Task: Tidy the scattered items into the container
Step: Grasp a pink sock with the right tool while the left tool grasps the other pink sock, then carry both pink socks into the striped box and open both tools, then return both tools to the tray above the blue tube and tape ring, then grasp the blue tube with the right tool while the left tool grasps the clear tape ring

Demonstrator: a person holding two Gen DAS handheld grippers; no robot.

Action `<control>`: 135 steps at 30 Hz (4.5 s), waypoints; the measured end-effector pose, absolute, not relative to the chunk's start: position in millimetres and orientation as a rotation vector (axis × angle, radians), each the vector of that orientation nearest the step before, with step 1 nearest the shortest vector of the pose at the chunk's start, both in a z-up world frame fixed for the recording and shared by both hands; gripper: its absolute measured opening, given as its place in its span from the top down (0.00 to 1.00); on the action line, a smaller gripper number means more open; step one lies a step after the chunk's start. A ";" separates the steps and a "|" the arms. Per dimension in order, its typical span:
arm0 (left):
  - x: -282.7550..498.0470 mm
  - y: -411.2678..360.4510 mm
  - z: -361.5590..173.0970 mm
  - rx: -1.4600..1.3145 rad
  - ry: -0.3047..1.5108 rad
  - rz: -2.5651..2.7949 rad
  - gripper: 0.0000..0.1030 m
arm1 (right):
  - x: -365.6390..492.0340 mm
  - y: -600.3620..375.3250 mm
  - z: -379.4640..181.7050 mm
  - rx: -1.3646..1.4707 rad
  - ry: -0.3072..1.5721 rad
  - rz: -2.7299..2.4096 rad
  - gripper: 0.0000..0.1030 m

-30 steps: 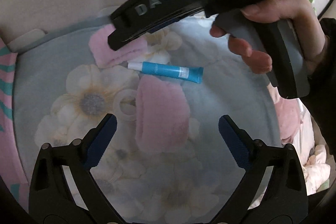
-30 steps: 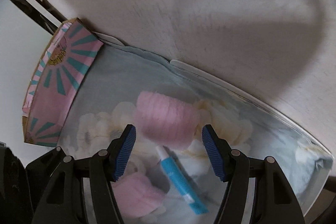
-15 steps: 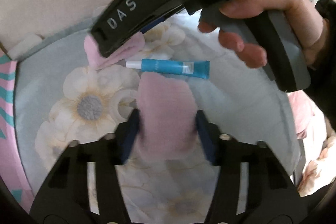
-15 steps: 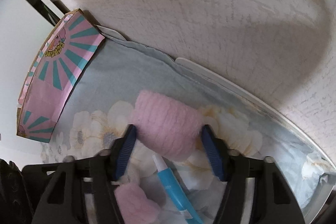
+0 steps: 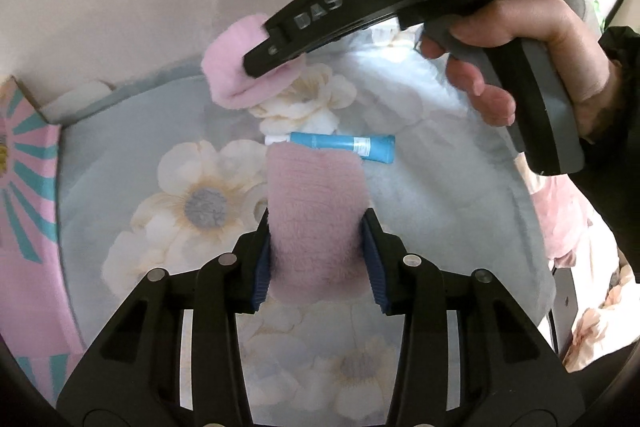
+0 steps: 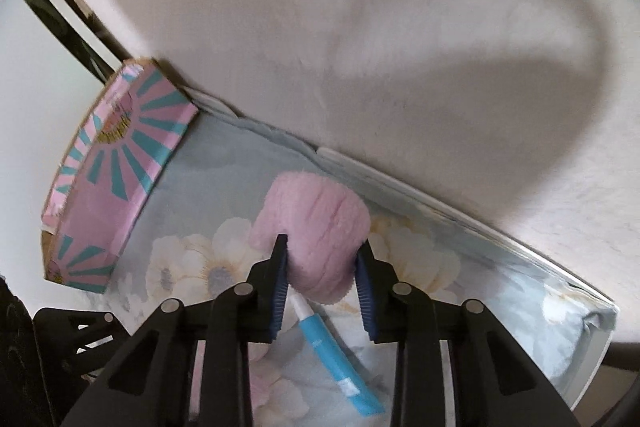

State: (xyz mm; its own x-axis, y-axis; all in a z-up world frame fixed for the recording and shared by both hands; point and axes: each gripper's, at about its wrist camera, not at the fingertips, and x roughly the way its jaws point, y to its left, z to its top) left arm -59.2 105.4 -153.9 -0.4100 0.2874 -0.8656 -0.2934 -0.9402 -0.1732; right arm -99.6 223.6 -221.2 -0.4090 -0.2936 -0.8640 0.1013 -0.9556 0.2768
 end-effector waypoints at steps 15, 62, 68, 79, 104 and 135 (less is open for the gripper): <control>-38.2 8.1 -51.5 -1.347 -0.028 2.477 0.65 | -70.9 193.8 -98.6 1.438 -0.208 -2.526 0.73; 35.1 -240.8 -108.4 -1.666 -0.401 2.691 0.00 | -176.3 -89.0 -114.5 1.400 -0.056 -2.237 0.35; 28.8 -236.6 -100.8 -1.638 -0.372 2.710 0.00 | -165.3 -64.5 -91.0 1.362 -0.157 -2.320 0.35; 28.7 -212.9 -50.8 -1.523 -0.257 2.723 0.00 | -117.9 0.6 -39.4 1.265 -0.164 -2.476 0.35; -26.2 -15.4 -46.6 -1.320 0.017 2.459 0.00 | 4.0 178.6 -76.0 1.372 -0.024 -2.658 0.35; -82.2 54.3 -201.3 -1.305 0.234 2.395 0.61 | -26.4 201.1 -258.1 1.374 0.304 -2.359 0.86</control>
State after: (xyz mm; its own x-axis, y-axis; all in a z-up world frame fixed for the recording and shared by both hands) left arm -82.2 54.3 -201.3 -0.4832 0.2659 -0.8341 -0.4225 -0.9053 -0.0439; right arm -26.4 201.1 -258.1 -0.4419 -0.2237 -0.8687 0.4364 -0.8997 0.0096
